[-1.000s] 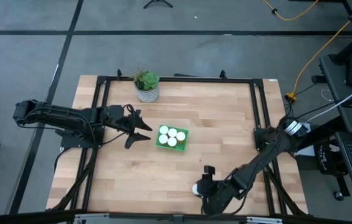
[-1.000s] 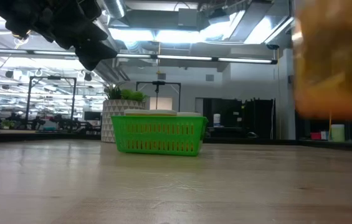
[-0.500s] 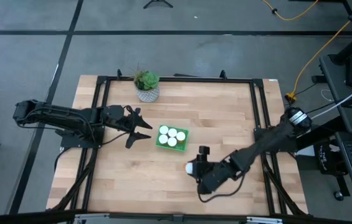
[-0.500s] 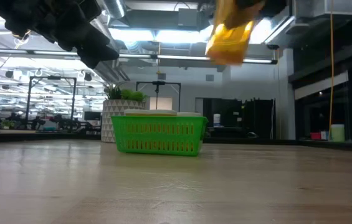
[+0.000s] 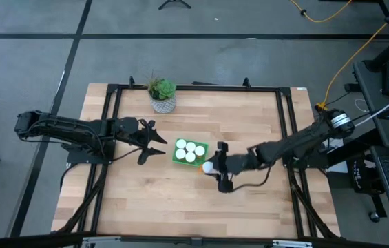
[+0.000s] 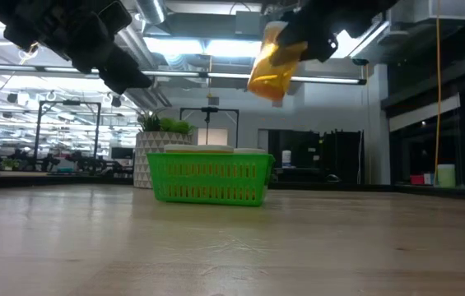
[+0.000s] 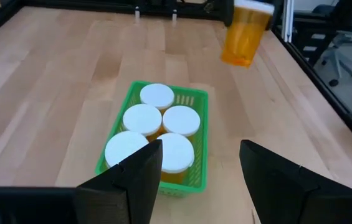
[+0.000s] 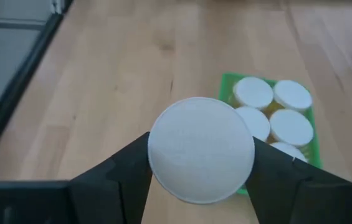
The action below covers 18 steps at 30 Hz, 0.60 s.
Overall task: Pick and place pill bottles into a basket
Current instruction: Put the orange medicine bottle into the green bin
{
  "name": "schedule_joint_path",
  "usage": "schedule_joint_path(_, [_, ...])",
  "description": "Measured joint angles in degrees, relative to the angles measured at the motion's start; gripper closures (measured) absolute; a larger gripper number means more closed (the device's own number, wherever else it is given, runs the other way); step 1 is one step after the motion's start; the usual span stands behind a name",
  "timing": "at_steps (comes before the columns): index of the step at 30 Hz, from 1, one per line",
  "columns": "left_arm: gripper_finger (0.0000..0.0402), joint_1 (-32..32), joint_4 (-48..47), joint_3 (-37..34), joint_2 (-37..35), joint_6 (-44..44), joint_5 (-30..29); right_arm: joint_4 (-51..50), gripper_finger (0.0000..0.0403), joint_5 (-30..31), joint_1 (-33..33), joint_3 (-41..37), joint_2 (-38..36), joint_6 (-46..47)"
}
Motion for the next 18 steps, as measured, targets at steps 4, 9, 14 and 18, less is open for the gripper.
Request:
schedule_joint_path(4, [0.0192,-0.01,-0.27,0.00,0.01,1.13,0.00,-0.42,0.0185,-7.42,-4.89,-0.24,-1.11,-1.66])
schedule_joint_path(9, [0.0192,-0.01,-0.29,0.00,0.01,2.82,0.00,-2.08,0.0185,-10.63,-9.16,-0.25,-0.51,-2.31])
schedule_joint_path(14, [0.0192,-0.01,-0.42,0.00,0.01,2.87,-0.02,-0.86,0.0185,-12.47,-10.99,-0.24,1.16,-3.37])
schedule_joint_path(18, [0.0192,0.01,-0.25,0.00,0.03,4.10,-0.03,-0.52,0.0185,-13.49,-11.08,-0.24,3.12,-3.36])
